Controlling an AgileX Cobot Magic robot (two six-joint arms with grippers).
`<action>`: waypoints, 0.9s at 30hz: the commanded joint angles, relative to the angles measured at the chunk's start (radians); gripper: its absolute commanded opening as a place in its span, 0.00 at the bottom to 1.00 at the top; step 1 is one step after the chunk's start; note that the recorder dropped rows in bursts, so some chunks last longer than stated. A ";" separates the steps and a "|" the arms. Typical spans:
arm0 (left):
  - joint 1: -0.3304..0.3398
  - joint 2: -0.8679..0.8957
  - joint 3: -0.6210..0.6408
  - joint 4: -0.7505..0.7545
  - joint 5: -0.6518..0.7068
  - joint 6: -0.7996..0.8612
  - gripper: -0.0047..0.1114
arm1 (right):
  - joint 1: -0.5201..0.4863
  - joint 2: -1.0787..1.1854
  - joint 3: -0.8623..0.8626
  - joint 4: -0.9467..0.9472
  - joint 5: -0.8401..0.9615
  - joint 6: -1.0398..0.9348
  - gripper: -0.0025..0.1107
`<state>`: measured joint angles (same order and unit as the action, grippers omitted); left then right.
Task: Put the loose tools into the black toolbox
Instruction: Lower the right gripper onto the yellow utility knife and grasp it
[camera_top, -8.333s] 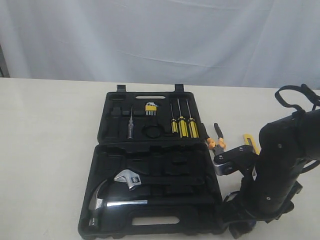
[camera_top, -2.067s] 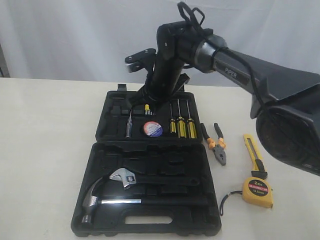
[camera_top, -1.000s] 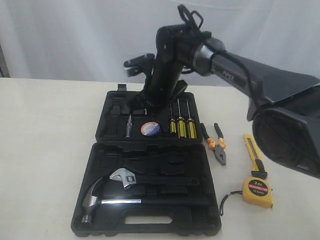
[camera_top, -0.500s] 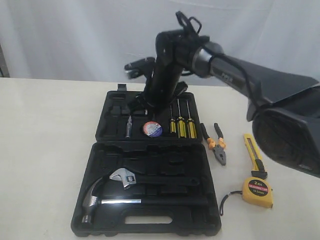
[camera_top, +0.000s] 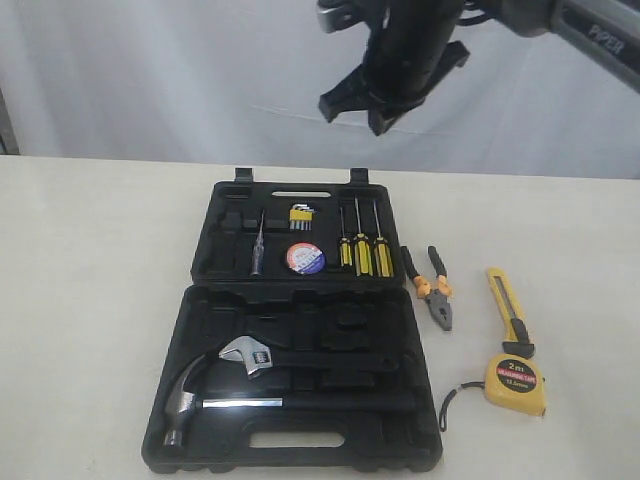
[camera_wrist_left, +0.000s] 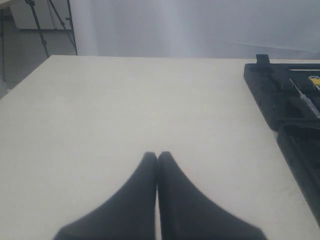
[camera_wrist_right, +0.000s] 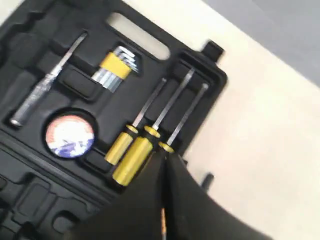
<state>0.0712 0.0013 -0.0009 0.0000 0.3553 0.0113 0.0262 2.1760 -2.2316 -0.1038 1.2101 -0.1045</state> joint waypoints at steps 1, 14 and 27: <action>-0.003 -0.001 0.001 0.000 -0.013 -0.004 0.04 | -0.109 -0.046 0.083 0.057 0.011 0.007 0.02; -0.003 -0.001 0.001 0.000 -0.013 -0.004 0.04 | -0.269 -0.066 0.499 0.036 -0.059 -0.006 0.05; -0.003 -0.001 0.001 0.000 -0.013 -0.004 0.04 | -0.269 -0.066 0.620 -0.080 -0.158 0.095 0.52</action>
<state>0.0712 0.0013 -0.0009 0.0000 0.3533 0.0113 -0.2362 2.1190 -1.6464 -0.1224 1.0853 -0.0418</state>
